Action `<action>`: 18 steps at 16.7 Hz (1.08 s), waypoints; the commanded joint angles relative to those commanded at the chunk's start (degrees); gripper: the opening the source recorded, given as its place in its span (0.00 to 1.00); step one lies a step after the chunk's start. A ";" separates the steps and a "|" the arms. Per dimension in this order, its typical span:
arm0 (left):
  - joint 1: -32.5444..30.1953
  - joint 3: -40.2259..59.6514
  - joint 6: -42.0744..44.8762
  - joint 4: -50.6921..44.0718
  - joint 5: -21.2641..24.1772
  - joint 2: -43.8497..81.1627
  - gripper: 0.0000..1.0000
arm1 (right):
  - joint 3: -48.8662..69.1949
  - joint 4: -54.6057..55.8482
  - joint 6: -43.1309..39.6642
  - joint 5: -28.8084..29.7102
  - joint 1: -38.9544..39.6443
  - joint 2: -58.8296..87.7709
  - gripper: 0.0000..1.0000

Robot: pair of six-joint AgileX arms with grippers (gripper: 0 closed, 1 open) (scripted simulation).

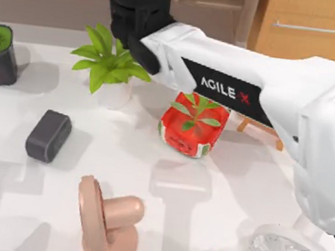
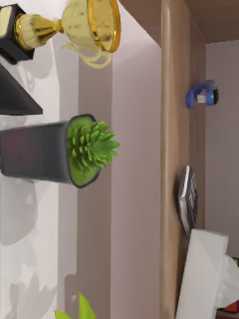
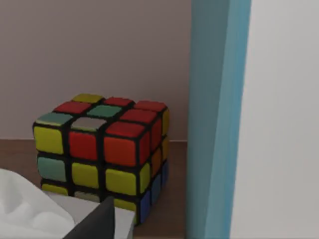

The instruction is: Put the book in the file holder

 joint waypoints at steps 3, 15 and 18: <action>0.00 0.00 0.00 0.00 0.00 0.00 1.00 | 0.00 0.00 0.00 0.00 0.00 0.00 0.77; 0.00 0.00 0.00 0.00 0.00 0.00 1.00 | 0.00 0.00 0.00 0.00 0.00 0.00 0.00; 0.00 0.00 0.00 0.00 0.00 0.00 1.00 | 0.00 0.00 0.00 0.00 0.00 0.00 0.00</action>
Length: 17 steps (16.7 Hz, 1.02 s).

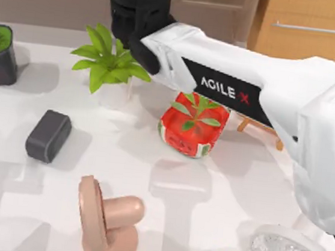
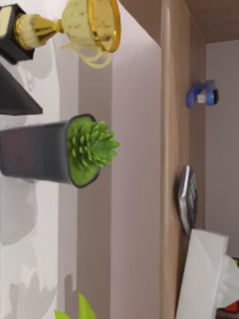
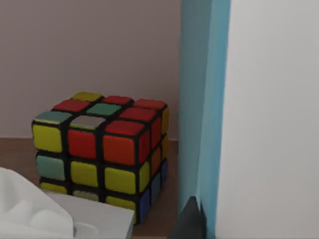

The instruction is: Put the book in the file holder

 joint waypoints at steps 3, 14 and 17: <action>0.00 0.00 0.00 0.00 0.00 0.00 1.00 | 0.00 0.00 0.00 0.00 0.00 0.00 0.00; 0.00 0.00 0.00 0.00 0.00 0.00 1.00 | 1.96 -2.73 0.18 -0.05 0.23 -0.51 0.00; 0.00 0.00 0.00 0.00 0.00 0.00 1.00 | -0.82 -2.40 2.12 0.30 0.34 -3.07 0.00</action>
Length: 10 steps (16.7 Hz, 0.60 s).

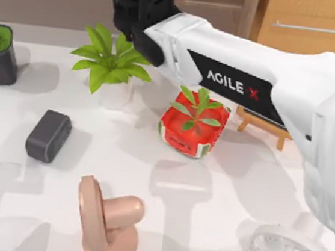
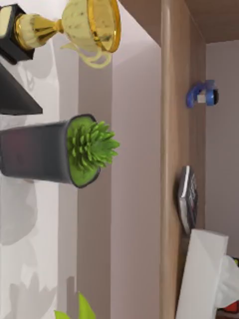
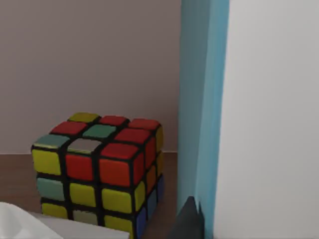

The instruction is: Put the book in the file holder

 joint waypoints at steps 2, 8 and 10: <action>0.00 0.00 0.00 0.00 0.00 0.00 1.00 | -4.71 0.18 2.85 0.41 0.50 -3.72 0.00; 0.00 0.00 0.00 0.00 0.00 0.00 1.00 | -28.54 -0.63 15.64 0.35 4.96 -21.86 0.00; 0.00 0.00 0.00 0.00 0.00 0.00 1.00 | -37.79 -1.04 20.65 -0.33 6.38 -29.42 0.00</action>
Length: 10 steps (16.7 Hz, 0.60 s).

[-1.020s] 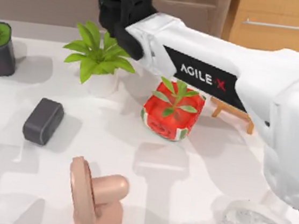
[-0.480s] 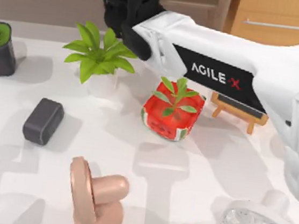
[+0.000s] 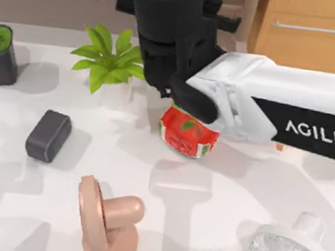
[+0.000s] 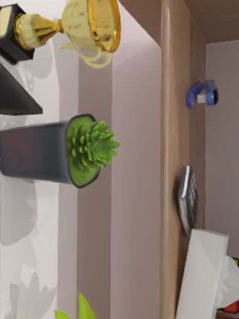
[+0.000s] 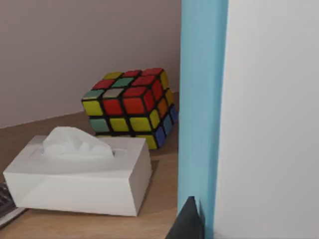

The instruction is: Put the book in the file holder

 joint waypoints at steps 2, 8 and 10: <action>0.00 0.00 0.00 0.00 0.00 0.00 1.00 | -9.15 -0.31 5.22 -1.04 0.38 -7.81 0.00; 0.00 0.00 0.00 0.00 0.00 0.00 1.00 | -32.65 -0.02 21.48 -6.79 -9.60 -28.31 0.00; 0.00 0.00 0.00 0.00 0.00 0.00 1.00 | -38.42 0.61 26.87 -10.03 -16.93 -32.69 0.00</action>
